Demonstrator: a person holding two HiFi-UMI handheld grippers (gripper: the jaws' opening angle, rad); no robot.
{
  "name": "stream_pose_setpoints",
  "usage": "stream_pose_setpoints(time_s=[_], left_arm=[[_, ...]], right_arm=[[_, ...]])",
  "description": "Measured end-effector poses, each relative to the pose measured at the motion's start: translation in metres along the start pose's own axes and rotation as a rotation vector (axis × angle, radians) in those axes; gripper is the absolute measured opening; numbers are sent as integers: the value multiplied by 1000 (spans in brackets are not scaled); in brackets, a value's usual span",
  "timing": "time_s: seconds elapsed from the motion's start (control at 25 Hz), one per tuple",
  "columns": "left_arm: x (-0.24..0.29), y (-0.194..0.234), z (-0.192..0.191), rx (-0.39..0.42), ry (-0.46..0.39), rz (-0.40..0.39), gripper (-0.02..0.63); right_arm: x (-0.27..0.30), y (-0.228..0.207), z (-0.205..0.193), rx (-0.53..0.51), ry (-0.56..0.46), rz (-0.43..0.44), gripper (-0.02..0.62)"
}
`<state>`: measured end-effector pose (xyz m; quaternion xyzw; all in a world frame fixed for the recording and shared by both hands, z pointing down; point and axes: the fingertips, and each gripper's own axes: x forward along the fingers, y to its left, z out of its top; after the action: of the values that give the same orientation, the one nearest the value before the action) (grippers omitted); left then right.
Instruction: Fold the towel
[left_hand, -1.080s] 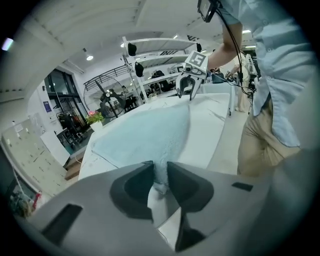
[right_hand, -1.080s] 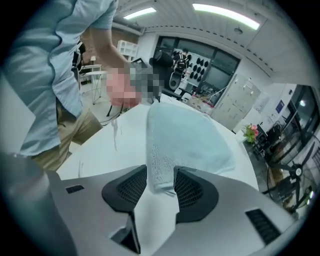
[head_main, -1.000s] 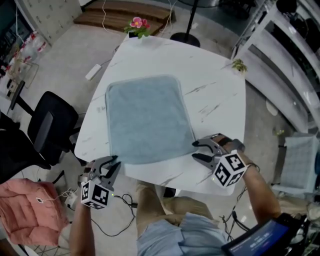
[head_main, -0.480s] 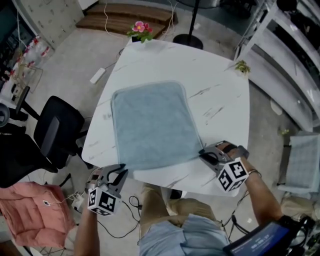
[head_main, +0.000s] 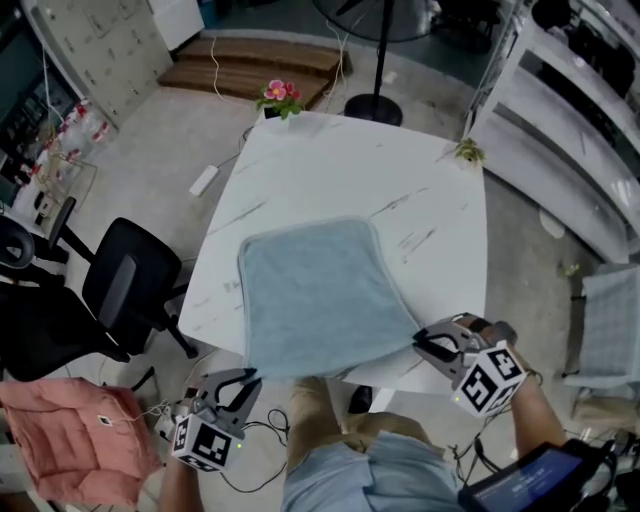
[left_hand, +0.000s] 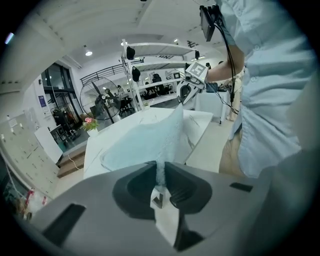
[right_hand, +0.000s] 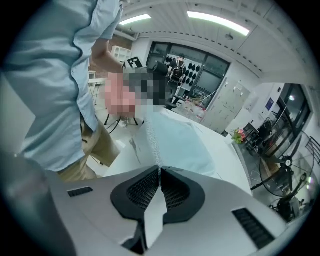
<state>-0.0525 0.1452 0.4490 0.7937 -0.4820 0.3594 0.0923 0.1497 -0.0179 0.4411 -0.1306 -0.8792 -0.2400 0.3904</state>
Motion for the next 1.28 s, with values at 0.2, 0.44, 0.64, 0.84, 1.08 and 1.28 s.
stream_pose_setpoints(time_s=[0.2, 0.44, 0.64, 0.84, 1.08, 1.28], left_arm=[[-20, 26, 40, -15, -31, 21, 51], [-21, 85, 70, -56, -71, 62, 48], [-2, 143, 78, -109, -96, 56, 46], [38, 194, 63, -162, -25, 22, 46], [107, 232, 12, -253, 90, -46, 48], [146, 243, -22, -309, 189, -76, 48]], right_arm=[[-24, -24, 17, 61, -57, -45, 29], [-29, -83, 35, 133, -113, -121, 29], [-16, -145, 36, 189, -114, -174, 31], [26, -196, 20, 271, -72, -164, 31], [96, -220, -22, 380, -5, -81, 32], [141, -223, -51, 443, 61, -12, 34]])
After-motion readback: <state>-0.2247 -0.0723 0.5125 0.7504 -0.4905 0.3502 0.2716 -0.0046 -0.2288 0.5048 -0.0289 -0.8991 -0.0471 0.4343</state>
